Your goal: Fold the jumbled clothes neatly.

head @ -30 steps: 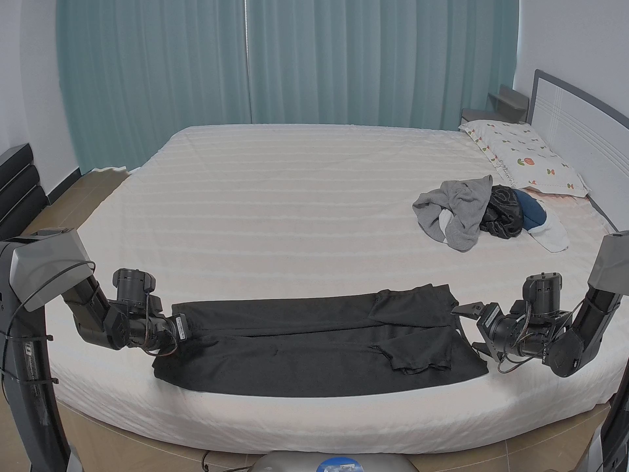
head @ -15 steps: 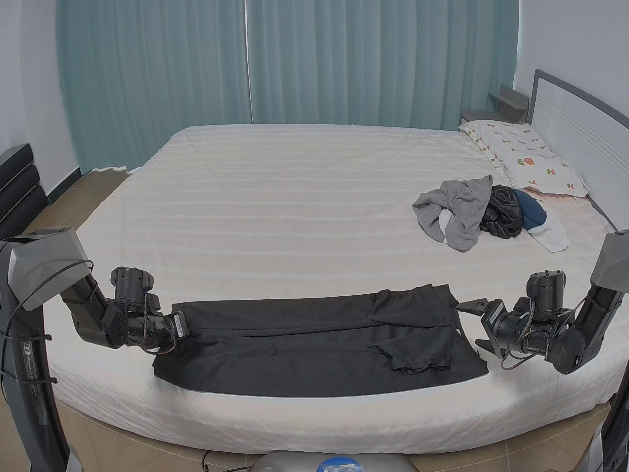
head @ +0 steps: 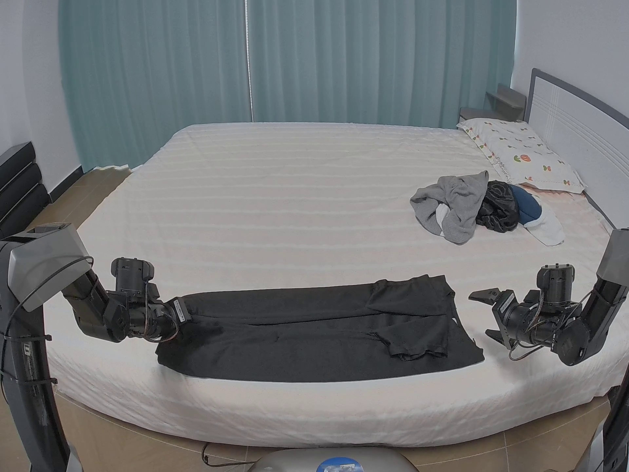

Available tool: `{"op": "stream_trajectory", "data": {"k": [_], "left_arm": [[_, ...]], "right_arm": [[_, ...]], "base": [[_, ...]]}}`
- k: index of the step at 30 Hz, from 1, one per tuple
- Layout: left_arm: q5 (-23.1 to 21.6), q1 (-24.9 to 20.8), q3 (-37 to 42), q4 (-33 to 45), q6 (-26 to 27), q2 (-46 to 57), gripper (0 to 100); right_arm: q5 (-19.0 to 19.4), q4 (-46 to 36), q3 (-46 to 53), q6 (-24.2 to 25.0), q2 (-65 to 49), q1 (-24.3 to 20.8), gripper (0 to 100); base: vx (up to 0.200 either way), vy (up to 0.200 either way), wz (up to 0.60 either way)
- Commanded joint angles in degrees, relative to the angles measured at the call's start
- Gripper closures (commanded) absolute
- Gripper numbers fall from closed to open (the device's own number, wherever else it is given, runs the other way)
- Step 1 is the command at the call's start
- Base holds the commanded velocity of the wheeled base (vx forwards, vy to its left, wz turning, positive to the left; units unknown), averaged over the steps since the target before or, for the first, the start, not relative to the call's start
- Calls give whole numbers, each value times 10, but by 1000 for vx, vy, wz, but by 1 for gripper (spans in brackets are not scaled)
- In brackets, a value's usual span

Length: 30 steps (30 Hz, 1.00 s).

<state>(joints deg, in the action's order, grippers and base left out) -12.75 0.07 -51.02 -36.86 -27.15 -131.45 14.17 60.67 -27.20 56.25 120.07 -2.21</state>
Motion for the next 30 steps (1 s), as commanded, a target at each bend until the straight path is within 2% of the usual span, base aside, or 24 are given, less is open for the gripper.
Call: {"op": "stream_trajectory", "data": {"k": [1, 12, 18, 26, 30], "left_arm": [[0, -6, -7, 0, -4, 4, 100], [0, -30, 0, 7, -17, 37, 100], [3, -56, -13, 26, -51, 60, 100], [4, -106, -56, 144, -56, 115, 100], [17, -145, -101, 195, -93, 117, 100]], "right_arm": [[2, 1, -1, 1, 6, 3, 0], [2, 1, 0, 1, 12, 2, 0], [2, 1, 0, 0, 12, 2, 0], [2, 1, 0, 0, 12, 0, 0], [2, 1, 0, 0, 12, -2, 0]], "base": [[0, 0, 0], [0, -182, 0], [0, -200, 0], [0, -200, 0], [0, -200, 0]]}}
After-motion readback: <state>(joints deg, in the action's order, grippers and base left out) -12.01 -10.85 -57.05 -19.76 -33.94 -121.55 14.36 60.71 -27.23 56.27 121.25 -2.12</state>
